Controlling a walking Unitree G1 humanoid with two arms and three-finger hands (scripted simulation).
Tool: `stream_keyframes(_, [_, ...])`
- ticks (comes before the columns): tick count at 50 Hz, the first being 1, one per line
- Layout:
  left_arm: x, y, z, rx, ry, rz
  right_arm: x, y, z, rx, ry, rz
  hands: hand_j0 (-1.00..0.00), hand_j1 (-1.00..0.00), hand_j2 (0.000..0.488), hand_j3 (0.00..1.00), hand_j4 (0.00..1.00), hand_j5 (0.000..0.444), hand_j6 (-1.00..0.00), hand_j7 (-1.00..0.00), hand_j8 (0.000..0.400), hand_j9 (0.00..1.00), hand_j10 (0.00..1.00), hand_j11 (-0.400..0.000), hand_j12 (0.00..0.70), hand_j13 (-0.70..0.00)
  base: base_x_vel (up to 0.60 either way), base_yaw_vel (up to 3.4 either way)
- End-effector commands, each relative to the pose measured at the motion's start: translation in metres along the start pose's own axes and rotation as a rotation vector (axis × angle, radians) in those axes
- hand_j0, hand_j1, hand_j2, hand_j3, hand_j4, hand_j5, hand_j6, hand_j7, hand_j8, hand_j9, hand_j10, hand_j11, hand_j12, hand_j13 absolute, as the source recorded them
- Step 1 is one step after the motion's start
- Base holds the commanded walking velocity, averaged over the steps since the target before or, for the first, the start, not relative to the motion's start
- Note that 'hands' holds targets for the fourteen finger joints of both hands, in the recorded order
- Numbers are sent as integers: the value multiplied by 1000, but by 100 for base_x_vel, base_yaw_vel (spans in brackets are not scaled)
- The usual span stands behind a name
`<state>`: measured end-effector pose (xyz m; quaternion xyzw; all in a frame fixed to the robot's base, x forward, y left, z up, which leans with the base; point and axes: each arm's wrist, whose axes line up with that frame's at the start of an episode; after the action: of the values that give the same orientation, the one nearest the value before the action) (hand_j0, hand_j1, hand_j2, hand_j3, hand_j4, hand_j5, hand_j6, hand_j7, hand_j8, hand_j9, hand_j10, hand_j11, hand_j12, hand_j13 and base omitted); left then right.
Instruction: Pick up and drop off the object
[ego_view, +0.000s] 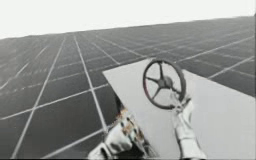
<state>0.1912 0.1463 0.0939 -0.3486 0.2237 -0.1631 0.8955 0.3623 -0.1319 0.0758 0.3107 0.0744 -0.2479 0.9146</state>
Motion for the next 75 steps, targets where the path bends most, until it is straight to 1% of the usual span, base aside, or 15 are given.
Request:
stream_keyframes(1, [-2, 1, 0, -2, -1, 13, -1, 7, -3, 9, 9, 22, 0, 0, 0, 1000, 1000, 0, 0, 0, 0, 1000, 1000, -400, 0, -700, 11, 454])
stream_keyframes(17, [-2, 1, 0, -2, -1, 13, -1, 7, -3, 9, 9, 22, 0, 0, 0, 1000, 1000, 0, 0, 0, 0, 1000, 1000, -400, 0, -700, 13, 388])
stream_keyframes(32, [-2, 1, 0, -2, -1, 13, -1, 7, -3, 9, 9, 22, 0, 0, 0, 1000, 1000, 0, 0, 0, 0, 1000, 1000, -400, 0, -700, 18, 241])
stream_keyframes(54, [-2, 1, 0, -2, -1, 13, -1, 7, -3, 9, 9, 22, 0, 0, 0, 1000, 1000, 0, 0, 0, 0, 1000, 1000, -400, 0, -700, 31, 108])
stream_keyframes(75, [-2, 1, 0, -2, -1, 13, -1, 7, -3, 9, 9, 22, 0, 0, 0, 1000, 1000, 0, 0, 0, 0, 1000, 1000, -400, 0, -700, 51, 25])
